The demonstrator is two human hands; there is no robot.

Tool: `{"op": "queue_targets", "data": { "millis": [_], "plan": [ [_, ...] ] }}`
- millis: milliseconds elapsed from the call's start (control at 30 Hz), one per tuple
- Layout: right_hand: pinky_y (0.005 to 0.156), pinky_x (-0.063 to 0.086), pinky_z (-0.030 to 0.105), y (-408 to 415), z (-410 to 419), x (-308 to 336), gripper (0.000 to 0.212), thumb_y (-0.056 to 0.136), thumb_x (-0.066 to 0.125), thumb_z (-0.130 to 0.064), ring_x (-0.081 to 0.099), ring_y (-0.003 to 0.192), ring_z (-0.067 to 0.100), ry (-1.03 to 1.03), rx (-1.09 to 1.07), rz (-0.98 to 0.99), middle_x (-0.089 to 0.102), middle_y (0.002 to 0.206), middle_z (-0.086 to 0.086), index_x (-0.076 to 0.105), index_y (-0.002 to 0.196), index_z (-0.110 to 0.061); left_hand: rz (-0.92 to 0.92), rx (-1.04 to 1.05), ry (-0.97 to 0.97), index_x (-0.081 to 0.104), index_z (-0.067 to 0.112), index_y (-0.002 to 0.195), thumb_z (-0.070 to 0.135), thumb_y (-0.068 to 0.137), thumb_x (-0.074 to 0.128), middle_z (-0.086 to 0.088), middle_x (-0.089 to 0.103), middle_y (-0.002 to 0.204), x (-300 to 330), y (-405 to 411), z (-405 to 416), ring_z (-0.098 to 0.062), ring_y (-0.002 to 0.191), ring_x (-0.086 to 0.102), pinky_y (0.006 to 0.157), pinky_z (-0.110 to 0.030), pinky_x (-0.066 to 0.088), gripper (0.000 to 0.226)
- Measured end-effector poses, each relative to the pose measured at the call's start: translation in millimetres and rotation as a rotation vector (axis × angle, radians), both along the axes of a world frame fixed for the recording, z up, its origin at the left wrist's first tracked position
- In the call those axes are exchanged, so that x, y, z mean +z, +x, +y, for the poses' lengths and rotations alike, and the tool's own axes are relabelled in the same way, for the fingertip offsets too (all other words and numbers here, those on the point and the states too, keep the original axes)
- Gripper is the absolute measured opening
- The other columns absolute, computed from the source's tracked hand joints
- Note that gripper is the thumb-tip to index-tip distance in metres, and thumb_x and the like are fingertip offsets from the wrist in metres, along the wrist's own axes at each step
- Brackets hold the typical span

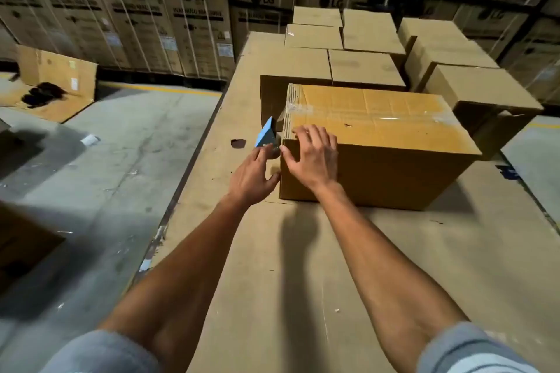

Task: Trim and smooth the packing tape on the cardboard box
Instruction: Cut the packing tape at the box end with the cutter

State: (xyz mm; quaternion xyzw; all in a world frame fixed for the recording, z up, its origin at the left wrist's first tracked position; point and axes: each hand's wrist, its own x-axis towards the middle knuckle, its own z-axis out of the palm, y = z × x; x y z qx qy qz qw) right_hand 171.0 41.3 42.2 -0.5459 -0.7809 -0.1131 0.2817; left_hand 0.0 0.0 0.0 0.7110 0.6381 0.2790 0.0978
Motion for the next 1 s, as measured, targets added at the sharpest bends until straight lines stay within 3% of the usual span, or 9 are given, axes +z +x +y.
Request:
{"op": "queue_targets", "data": {
  "millis": [133,367,567,767,900,1000],
  "plan": [
    [0.105,0.043,0.047,-20.0,9.7,0.5,0.068,0.094,0.045,-0.073,0.056,0.128,0.026,-0.112,-0.15,-0.051,0.061,0.141,0.007,0.058,0.139,-0.023,-0.001,-0.137,-0.05,0.04,0.022,0.155,0.044,0.098,0.065,-0.003,0.055,0.15,0.2,-8.5,18.5,-0.024,0.133,0.059,0.099,-0.046,0.059,0.067],
    [0.112,0.041,0.05,-33.1,0.3,5.0,0.058,0.097,0.046,-0.061,0.051,0.135,0.027,-0.177,-0.288,-0.109,0.056,0.147,0.008,0.053,0.145,-0.028,-0.018,-0.272,-0.12,0.032,0.023,0.165,0.046,0.092,0.057,-0.006,0.05,0.161,-13.8,-23.3,27.4,-0.028,0.145,0.049,0.115,-0.048,0.049,0.08],
    [0.116,0.04,0.05,-20.8,-37.8,7.5,0.058,0.091,0.046,-0.054,0.051,0.135,0.026,-0.179,-0.362,-0.073,0.057,0.145,0.007,0.053,0.141,-0.026,0.082,-0.488,-0.019,0.047,0.027,0.157,0.05,0.096,0.053,0.002,0.05,0.159,-14.4,-41.2,13.7,-0.023,0.143,0.049,0.102,-0.044,0.056,0.066],
    [0.116,0.04,0.05,-0.9,-74.9,7.6,0.048,0.09,0.055,-0.036,0.055,0.132,0.026,-0.155,-0.404,-0.058,0.059,0.141,0.01,0.056,0.136,-0.02,0.109,-0.519,0.014,0.057,0.028,0.14,0.039,0.093,0.065,0.002,0.057,0.144,-19.7,-51.8,5.8,-0.029,0.124,0.057,0.081,-0.046,0.059,0.049],
    [0.114,0.043,0.048,-2.5,-84.8,7.2,0.046,0.088,0.06,-0.029,0.057,0.127,0.027,-0.164,-0.439,-0.087,0.06,0.137,0.012,0.056,0.131,-0.015,0.155,-0.494,0.029,0.056,0.02,0.143,0.032,0.09,0.075,-0.006,0.056,0.147,-22.7,-47.7,8.3,-0.034,0.123,0.056,0.088,-0.052,0.058,0.058],
    [0.107,0.047,0.045,-7.5,-74.9,13.9,0.046,0.089,0.058,-0.036,0.06,0.117,0.026,-0.18,-0.475,-0.134,0.06,0.128,0.012,0.053,0.128,-0.013,0.165,-0.507,0.069,0.052,0.02,0.144,0.029,0.086,0.08,-0.006,0.053,0.15,-25.6,-41.2,10.7,-0.035,0.123,0.054,0.087,-0.051,0.057,0.065]
  ]
}}
